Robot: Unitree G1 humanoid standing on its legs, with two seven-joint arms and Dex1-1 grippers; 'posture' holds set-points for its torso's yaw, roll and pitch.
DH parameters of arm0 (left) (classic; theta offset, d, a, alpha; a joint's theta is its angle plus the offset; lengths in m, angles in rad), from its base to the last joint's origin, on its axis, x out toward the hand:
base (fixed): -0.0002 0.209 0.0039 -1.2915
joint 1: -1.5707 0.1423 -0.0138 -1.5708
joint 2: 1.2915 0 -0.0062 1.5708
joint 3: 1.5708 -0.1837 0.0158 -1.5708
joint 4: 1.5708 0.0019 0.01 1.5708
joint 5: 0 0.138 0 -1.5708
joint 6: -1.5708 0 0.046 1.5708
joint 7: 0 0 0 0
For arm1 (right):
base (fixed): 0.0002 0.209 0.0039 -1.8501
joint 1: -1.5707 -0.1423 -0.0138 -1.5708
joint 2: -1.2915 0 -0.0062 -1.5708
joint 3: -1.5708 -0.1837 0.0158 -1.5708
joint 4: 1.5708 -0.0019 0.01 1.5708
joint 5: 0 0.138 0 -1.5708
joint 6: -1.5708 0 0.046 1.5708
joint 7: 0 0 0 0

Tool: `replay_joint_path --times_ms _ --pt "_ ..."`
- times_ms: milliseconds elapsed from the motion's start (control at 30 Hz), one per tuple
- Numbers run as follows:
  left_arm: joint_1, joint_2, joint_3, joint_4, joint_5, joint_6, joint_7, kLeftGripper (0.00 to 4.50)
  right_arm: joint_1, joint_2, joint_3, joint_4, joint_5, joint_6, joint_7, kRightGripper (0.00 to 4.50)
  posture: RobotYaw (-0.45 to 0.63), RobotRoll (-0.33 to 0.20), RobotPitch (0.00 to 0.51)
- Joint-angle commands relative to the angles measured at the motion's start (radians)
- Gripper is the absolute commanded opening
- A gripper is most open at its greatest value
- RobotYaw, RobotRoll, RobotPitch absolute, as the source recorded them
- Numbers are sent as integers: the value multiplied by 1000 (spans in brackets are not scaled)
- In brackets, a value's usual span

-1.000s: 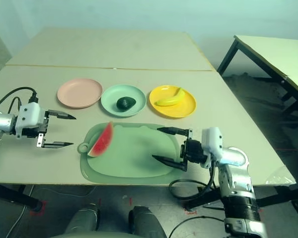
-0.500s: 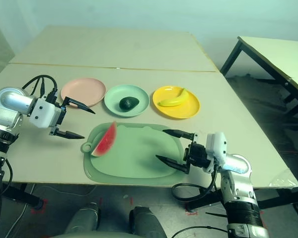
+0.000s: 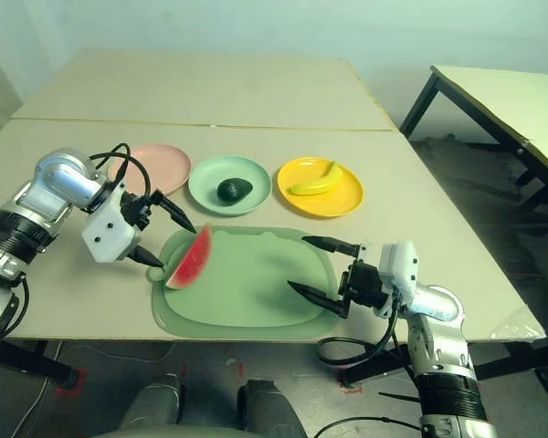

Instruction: Place the fruits into color-matched plates.

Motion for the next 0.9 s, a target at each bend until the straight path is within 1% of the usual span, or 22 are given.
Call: replay_joint_path --times_ms 33,100,200,333,600,767,900 --pt "-30 -26 -12 46 42 -27 -12 4500 16 -4 6 -26 10 7 -10 4481 -15 0 48" --pt "-33 -42 -8 60 39 -25 -12 4500 19 -5 6 -29 10 10 -15 4481 -15 0 48" --pt "-36 -77 -3 105 80 -31 8 4500 32 -1 5 -43 9 17 -33 4481 -24 0 48" --pt "-28 -97 4 121 113 -31 26 4500 51 7 2 -78 14 38 -73 4481 -30 0 47" --pt "-27 -107 3 155 171 -40 60 4500 77 1 10 -91 7 38 -72 4481 -35 0 44" --pt "-9 -108 -10 160 240 -18 98 4500 81 3 21 -86 -1 40 -69 4481 -33 0 46" --pt "0 -118 -9 166 274 -15 130 4500 73 10 27 -77 -4 52 -86 4481 -30 0 47"
